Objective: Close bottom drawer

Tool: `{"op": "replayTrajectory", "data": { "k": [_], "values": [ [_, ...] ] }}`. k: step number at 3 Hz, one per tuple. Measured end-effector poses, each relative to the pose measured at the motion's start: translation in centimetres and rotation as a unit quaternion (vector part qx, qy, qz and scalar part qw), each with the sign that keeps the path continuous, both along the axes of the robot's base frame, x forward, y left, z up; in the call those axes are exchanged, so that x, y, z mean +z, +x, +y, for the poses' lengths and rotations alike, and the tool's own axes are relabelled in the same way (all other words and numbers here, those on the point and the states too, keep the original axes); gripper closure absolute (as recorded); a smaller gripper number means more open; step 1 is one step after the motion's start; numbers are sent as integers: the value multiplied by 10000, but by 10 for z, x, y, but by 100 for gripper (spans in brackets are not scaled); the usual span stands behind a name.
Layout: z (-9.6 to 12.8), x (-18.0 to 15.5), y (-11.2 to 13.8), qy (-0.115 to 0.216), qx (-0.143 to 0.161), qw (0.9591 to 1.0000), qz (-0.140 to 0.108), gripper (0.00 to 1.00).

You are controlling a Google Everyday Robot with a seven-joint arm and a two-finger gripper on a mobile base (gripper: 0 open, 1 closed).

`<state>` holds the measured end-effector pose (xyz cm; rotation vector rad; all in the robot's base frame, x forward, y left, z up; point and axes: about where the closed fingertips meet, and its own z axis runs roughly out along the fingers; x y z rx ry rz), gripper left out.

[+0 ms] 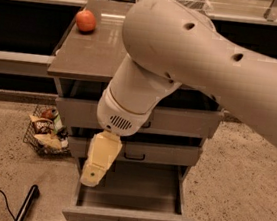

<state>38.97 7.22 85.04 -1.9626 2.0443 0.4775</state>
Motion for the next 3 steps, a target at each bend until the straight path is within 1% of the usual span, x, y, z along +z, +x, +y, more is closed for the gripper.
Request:
{"op": "replayTrajectory", "data": {
  "k": [1, 2, 3],
  "values": [
    [-17, -34, 9, -119, -5, 9998, -180, 0],
    [-47, -97, 21, -173, 86, 9989, -439, 0],
    [-70, -160, 29, 60, 183, 9987, -469, 0]
  ]
}}
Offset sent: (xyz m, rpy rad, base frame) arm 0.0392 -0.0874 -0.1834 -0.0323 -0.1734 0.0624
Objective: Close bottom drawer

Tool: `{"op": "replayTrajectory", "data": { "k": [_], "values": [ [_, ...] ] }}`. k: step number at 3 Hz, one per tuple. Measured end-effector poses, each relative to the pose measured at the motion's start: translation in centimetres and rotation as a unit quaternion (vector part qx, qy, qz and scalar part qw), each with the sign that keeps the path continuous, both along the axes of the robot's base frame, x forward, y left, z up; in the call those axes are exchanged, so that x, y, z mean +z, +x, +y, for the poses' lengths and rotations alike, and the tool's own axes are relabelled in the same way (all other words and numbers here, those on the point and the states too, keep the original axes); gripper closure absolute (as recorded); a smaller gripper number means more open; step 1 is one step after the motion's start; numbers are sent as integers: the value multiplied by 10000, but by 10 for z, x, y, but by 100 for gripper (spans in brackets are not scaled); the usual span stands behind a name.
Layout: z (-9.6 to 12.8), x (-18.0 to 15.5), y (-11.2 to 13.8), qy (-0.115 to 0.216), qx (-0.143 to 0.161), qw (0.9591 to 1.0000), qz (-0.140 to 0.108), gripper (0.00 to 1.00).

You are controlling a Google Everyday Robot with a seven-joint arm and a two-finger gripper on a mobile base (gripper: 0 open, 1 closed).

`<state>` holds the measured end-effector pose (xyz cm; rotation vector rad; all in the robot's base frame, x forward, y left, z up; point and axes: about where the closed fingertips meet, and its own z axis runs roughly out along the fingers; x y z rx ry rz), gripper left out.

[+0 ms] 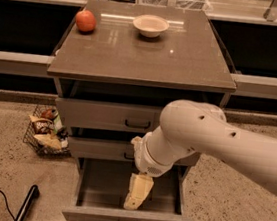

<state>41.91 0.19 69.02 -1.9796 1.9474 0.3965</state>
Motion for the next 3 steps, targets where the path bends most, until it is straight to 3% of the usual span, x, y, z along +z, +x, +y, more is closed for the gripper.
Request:
{"op": "replayTrajectory", "data": {
  "k": [1, 2, 3],
  "values": [
    [-7, -65, 6, 444, 68, 9987, 224, 0],
    [-5, -87, 1, 516, 136, 9976, 445, 0],
    [-5, -87, 1, 514, 134, 9976, 443, 0]
  ]
}}
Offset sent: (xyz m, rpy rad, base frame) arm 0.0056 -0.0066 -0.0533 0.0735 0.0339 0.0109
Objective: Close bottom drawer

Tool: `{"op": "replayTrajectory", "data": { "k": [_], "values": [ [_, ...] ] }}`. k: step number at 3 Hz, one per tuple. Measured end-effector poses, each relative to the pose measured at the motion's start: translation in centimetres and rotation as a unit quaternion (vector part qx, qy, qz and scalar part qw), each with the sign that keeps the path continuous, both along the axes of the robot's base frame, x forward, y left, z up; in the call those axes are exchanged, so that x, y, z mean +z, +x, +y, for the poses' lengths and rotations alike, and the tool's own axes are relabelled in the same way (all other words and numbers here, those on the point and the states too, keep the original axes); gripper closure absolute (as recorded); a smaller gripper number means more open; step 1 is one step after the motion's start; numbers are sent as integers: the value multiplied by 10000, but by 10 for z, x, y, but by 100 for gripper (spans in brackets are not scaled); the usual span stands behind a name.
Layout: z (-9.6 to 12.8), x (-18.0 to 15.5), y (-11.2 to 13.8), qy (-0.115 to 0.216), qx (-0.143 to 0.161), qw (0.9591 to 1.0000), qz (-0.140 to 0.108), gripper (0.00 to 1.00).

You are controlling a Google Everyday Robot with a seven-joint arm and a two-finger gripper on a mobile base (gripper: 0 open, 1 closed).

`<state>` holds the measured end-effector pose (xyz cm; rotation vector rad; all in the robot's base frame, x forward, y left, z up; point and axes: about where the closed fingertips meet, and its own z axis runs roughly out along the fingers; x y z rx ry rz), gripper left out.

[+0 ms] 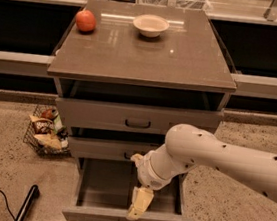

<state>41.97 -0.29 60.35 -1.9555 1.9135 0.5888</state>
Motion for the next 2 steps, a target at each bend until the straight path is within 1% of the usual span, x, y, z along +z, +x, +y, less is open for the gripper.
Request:
{"op": "replayTrajectory", "data": {
  "k": [1, 2],
  "values": [
    [-11, -34, 8, 43, 27, 9999, 93, 0],
    [-38, -97, 18, 147, 101, 9996, 228, 0]
  ]
}}
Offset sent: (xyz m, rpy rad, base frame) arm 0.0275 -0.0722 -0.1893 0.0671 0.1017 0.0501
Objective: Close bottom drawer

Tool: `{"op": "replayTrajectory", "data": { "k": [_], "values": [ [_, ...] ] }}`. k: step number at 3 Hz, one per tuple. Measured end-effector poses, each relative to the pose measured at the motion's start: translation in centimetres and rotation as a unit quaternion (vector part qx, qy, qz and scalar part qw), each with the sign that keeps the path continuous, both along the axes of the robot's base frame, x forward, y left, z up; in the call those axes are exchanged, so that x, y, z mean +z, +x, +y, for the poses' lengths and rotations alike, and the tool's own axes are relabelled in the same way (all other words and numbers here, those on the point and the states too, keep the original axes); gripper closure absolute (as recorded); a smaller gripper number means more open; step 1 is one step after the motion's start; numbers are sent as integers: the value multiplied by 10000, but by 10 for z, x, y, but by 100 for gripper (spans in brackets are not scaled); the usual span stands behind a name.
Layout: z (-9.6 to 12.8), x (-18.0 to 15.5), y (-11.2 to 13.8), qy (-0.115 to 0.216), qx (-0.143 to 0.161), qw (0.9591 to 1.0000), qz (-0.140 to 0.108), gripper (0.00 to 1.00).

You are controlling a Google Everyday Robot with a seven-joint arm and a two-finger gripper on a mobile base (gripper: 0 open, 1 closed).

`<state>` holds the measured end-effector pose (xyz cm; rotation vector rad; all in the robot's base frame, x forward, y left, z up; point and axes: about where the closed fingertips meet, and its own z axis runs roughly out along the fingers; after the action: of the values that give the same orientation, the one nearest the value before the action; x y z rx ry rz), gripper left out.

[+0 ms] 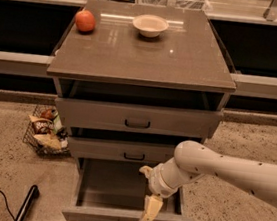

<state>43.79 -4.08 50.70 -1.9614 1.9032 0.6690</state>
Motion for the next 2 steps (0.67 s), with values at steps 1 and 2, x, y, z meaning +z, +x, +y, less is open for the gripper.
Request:
{"op": "replayTrajectory", "data": {
  "k": [1, 2],
  "values": [
    [-18, -64, -3, 136, 137, 9995, 235, 0],
    [-29, -118, -13, 194, 172, 9988, 410, 0]
  ]
}}
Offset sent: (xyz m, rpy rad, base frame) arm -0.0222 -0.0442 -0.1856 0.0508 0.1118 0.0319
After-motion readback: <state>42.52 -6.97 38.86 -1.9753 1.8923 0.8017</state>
